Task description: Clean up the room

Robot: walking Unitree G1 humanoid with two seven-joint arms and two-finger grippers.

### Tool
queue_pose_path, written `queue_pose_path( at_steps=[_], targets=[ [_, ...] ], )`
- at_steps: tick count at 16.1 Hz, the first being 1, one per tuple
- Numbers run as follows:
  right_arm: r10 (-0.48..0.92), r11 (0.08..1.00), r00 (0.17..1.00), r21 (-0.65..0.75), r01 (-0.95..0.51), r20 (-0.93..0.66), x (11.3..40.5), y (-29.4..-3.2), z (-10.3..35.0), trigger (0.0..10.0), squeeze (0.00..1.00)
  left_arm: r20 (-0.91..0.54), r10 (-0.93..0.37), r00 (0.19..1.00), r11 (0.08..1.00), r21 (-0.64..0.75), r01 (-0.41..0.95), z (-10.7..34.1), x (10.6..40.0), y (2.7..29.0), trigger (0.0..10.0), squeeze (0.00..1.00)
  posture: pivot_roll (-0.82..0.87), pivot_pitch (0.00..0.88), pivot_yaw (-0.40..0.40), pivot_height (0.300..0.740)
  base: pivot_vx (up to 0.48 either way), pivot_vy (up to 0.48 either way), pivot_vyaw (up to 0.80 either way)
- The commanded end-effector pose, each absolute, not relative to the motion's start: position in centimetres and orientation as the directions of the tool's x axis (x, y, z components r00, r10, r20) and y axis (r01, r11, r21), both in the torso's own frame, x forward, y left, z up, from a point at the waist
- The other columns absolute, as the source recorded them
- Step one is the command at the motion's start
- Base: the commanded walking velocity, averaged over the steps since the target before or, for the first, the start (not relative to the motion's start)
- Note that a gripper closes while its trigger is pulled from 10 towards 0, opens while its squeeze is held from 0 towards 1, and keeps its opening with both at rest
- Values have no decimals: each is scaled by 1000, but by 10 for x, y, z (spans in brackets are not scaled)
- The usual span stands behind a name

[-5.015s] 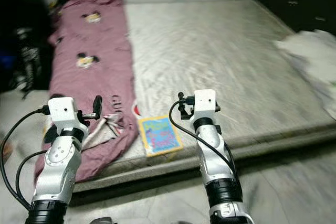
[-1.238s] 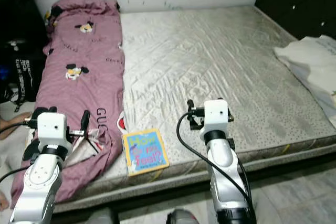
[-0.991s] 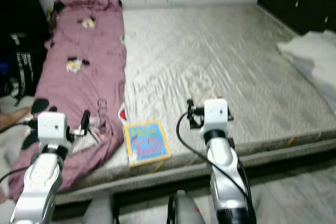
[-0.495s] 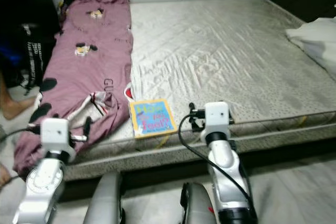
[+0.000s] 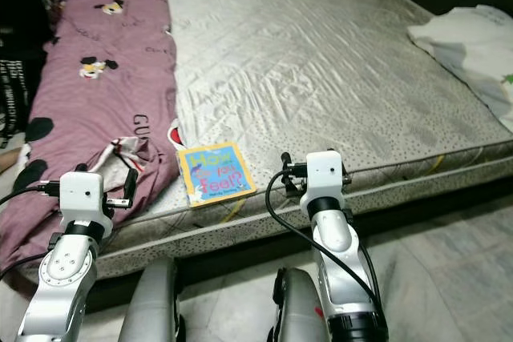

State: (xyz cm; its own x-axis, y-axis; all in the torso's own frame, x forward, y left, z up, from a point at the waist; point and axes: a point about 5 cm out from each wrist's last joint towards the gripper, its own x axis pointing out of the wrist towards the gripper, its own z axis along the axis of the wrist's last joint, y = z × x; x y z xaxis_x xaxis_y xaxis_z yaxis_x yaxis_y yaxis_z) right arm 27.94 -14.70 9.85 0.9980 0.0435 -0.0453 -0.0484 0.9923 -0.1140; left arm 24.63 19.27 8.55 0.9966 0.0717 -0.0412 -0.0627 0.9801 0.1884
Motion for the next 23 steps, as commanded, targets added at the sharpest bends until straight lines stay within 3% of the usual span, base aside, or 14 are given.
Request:
queue_pose_path(
  at_steps=[1,6,9,19,23],
  targets=[
    [48,993,998,-110,-53,-45,281,-147,99,10000,0,-37,73,997,979,192,-64,87,248,193,10000,0,23,30,-13,578,0,0,0],
    [53,992,997,-110,-59,-49,281,-146,98,10000,0,-38,73,997,980,189,-65,87,249,193,10000,0,22,30,-14,574,0,0,0],
    [61,992,997,-107,-66,-48,281,-145,98,10000,0,-40,70,997,980,190,-61,87,249,193,10000,0,23,31,-13,544,0,0,0],
    [67,991,996,-110,-72,-52,283,-146,97,10000,0,-35,84,996,981,176,-77,87,250,193,10000,0,26,21,-19,544,0,0,0],
    [67,991,996,-110,-73,-52,283,-145,96,10000,0,-40,84,996,982,174,-76,87,250,194,10000,0,28,17,-16,544,259,0,0]
  ],
)
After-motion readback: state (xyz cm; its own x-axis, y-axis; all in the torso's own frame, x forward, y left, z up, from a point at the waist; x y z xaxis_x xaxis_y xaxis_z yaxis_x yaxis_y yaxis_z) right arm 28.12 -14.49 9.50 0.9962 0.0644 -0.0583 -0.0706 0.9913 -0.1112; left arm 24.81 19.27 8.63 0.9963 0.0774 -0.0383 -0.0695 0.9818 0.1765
